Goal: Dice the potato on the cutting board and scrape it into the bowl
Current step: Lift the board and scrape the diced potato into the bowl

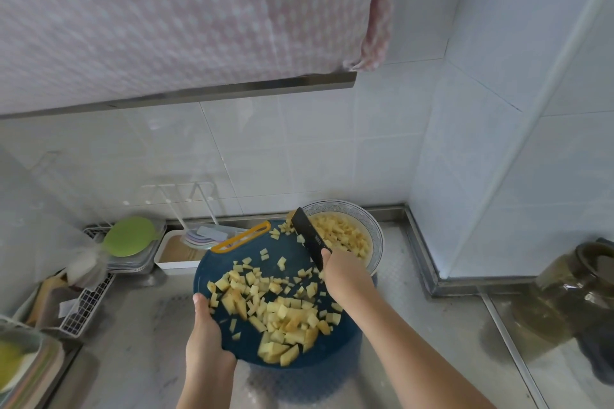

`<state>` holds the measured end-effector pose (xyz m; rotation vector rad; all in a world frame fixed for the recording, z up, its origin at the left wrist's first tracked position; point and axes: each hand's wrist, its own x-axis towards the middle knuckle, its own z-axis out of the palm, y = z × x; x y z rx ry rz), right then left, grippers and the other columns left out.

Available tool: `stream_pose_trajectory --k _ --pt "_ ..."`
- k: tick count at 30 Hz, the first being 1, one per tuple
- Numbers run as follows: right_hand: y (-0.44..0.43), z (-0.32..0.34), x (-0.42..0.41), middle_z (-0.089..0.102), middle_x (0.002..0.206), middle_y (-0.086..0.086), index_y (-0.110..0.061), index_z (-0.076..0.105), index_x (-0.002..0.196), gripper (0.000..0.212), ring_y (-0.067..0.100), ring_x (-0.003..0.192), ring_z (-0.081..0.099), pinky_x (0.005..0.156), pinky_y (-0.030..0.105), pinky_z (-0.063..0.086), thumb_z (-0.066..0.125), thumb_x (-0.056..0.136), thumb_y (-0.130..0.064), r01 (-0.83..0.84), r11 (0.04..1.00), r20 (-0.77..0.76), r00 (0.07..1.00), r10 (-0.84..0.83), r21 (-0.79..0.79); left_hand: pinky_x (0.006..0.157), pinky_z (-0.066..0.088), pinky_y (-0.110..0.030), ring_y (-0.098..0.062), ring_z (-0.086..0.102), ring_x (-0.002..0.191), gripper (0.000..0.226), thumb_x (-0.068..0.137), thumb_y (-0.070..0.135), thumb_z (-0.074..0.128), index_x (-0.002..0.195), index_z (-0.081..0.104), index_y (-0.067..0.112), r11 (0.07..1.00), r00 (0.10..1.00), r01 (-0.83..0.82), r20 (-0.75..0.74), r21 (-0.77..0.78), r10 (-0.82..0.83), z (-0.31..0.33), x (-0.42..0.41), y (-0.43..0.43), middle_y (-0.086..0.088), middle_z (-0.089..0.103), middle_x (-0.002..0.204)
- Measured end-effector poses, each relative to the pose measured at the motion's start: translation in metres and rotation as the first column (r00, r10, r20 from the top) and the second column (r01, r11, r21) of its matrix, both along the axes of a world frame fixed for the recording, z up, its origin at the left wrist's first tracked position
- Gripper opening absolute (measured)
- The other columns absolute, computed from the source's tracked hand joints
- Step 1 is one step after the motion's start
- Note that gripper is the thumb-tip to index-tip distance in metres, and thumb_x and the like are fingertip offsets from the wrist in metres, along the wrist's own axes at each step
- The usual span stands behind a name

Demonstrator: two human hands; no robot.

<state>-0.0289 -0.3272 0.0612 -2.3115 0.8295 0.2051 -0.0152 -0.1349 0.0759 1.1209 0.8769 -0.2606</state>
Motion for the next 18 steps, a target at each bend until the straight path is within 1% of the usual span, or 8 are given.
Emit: stream_pose_trajectory --k 2,5,9,11,12,14,16,18 --pt "-0.006 0.0 0.0 0.062 0.121 0.017 -0.004 0.055 0.125 0.043 0.034 0.113 0.058 0.091 0.039 0.044 0.025 0.108 -0.029 -0.071 0.997 0.041 0.997 0.07 0.015 0.082 0.052 -0.05 -0.029 0.062 0.076 0.046 0.09 0.058 0.052 0.107 0.057 0.016 1.0 1.0 -0.002 0.007 0.003 0.002 0.001 0.001 -0.002 -0.006 0.064 0.086" --pt "-0.017 0.005 -0.001 0.062 0.118 0.021 -0.001 0.056 0.122 0.04 0.037 0.11 0.059 0.084 0.038 0.043 0.025 0.107 -0.022 -0.064 0.998 0.086 0.994 0.062 0.026 0.081 0.052 -0.05 -0.029 0.062 0.076 0.046 0.09 0.059 0.051 0.106 0.057 0.016 1.0 1.0 0.008 0.003 0.012 -0.008 0.001 0.003 -0.003 -0.007 0.064 0.085" --pt "-0.031 -0.004 0.007 0.062 0.116 0.019 -0.001 0.056 0.122 0.043 0.036 0.11 0.059 0.088 0.039 0.045 0.025 0.108 -0.026 -0.045 0.999 0.036 0.998 0.044 0.009 0.079 0.053 -0.049 -0.03 0.062 0.074 0.049 0.09 0.06 0.05 0.107 0.058 0.015 0.999 1.0 0.017 -0.001 0.041 -0.017 0.001 0.006 -0.001 -0.008 0.065 0.085" --pt "-0.04 -0.01 0.014 0.064 0.101 0.013 -0.003 0.059 0.115 0.053 0.03 0.098 0.064 0.086 0.038 0.049 0.022 0.108 -0.04 0.023 1.0 -0.029 0.999 -0.023 0.004 0.08 0.053 -0.05 -0.03 0.062 0.073 0.049 0.089 0.061 0.05 0.106 0.057 0.015 0.999 1.0 0.011 0.001 0.052 -0.011 0.001 0.007 0.001 -0.008 0.065 0.083" --pt "-0.045 -0.011 0.017 0.062 0.089 0.008 -0.005 0.06 0.107 0.055 0.024 0.084 0.064 0.077 0.034 0.05 0.021 0.107 -0.044 0.042 0.999 -0.052 0.998 -0.042 -0.001 0.083 0.053 -0.052 -0.03 0.062 0.074 0.049 0.089 0.061 0.05 0.106 0.057 0.016 0.999 1.0 0.009 0.007 0.053 -0.01 0.003 0.008 0.002 -0.007 0.064 0.083" --pt "-0.054 -0.01 0.021 0.052 0.07 0.0 -0.011 0.054 0.092 0.048 0.013 0.06 0.052 0.057 0.027 0.041 0.023 0.108 -0.042 0.015 0.999 -0.02 1.0 -0.016 -0.051 0.088 0.051 -0.055 -0.029 0.062 0.075 0.049 0.089 0.062 0.05 0.108 0.056 0.017 0.999 1.0 -0.007 0.022 0.048 0.006 0.004 0.008 0.006 -0.006 0.064 0.085" --pt "-0.062 -0.002 0.019 0.046 0.066 -0.002 -0.012 0.051 0.088 0.044 0.012 0.057 0.046 0.059 0.027 0.038 0.023 0.109 -0.039 -0.033 0.995 0.024 0.999 0.035 -0.089 0.086 0.052 -0.053 -0.027 0.063 0.077 0.048 0.089 0.062 0.05 0.111 0.055 0.019 0.999 0.999 -0.029 0.041 0.029 0.028 0.006 0.008 0.01 -0.005 0.065 0.088" --pt "-0.069 0.004 0.019 0.045 0.066 -0.003 -0.013 0.051 0.088 0.044 0.016 0.063 0.047 0.064 0.028 0.037 0.022 0.109 -0.037 -0.066 0.99 0.063 0.995 0.075 -0.126 0.08 0.053 -0.05 -0.026 0.064 0.077 0.048 0.089 0.062 0.05 0.112 0.055 0.02 0.999 0.998 -0.046 0.054 0.008 0.045 0.007 0.009 0.012 -0.003 0.065 0.088"
